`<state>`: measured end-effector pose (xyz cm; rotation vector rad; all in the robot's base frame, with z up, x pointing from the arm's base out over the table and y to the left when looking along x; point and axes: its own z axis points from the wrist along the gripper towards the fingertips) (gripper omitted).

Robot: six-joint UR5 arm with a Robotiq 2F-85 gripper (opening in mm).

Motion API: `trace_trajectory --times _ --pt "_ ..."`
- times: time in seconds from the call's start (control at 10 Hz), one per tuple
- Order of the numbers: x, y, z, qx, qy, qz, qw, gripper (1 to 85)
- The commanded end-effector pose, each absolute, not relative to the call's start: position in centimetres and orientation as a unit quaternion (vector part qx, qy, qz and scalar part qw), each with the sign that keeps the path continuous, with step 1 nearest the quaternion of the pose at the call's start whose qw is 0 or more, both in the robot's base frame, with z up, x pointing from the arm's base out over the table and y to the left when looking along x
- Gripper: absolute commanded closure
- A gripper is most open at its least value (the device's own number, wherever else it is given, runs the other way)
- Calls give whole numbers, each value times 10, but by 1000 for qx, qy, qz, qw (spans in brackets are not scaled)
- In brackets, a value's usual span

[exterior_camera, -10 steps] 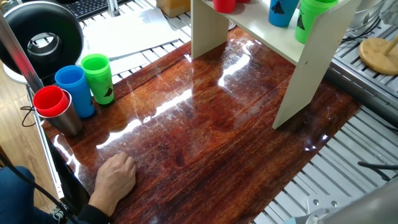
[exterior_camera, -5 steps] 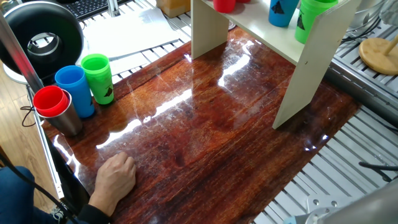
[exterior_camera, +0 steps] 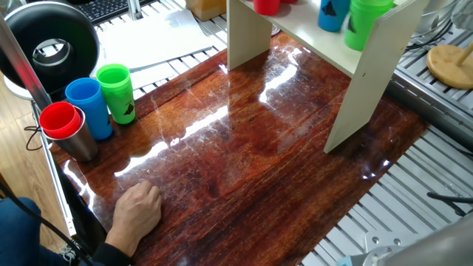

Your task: Take the cups off the shelf and stack them together

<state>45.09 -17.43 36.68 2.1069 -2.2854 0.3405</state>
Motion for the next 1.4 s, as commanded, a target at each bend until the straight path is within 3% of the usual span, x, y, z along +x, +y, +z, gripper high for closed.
trace_trajectory --times 0.0,0.4,0.7,1.0,1.3 --pt "450 -158 388 661 -745 92 14 840" --pt "439 -117 411 614 -785 73 32 840" --pt "445 -73 422 582 -811 63 17 840" --pt "452 -7 405 511 -859 3 -35 840" --pt "453 31 366 420 -907 -8 -29 840"
